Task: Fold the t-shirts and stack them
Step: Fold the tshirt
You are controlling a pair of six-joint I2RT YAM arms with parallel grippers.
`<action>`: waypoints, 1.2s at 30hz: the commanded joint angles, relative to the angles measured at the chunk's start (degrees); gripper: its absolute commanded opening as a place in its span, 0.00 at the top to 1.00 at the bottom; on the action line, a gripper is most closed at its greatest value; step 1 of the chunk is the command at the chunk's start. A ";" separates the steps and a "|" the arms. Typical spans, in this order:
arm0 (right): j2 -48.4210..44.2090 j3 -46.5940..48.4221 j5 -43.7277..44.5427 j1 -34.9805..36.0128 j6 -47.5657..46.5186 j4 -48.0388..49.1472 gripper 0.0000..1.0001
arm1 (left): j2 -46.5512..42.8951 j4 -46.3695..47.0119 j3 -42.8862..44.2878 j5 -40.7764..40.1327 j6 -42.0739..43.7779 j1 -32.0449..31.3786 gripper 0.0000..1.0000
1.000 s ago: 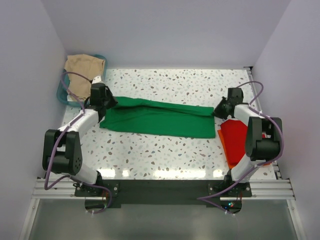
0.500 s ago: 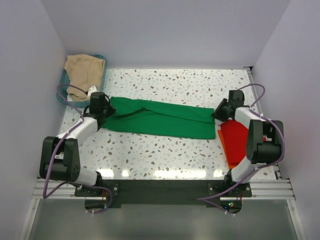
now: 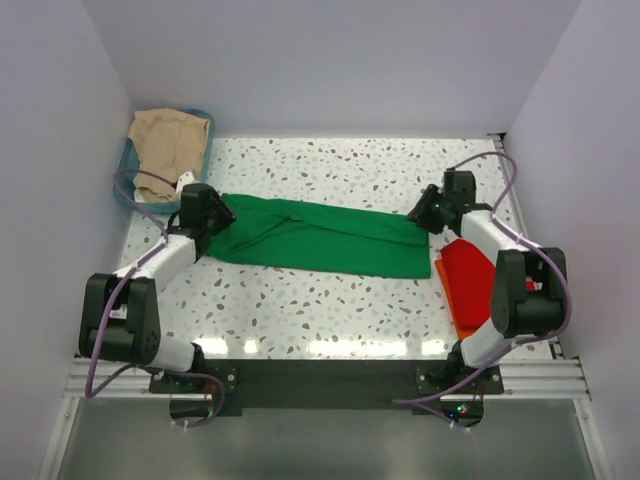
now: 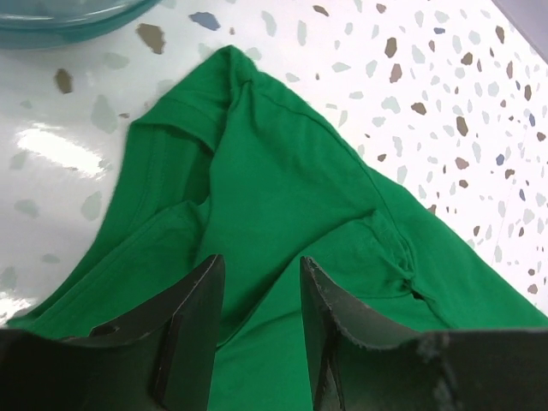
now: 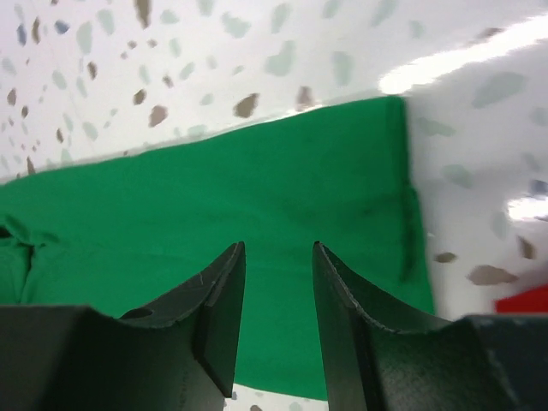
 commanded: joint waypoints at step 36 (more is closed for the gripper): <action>8.05 8.06 0.54 14.30 -4.40 0.89 0.60 | 25.88 3.56 16.30 23.06 6.12 -7.35 0.70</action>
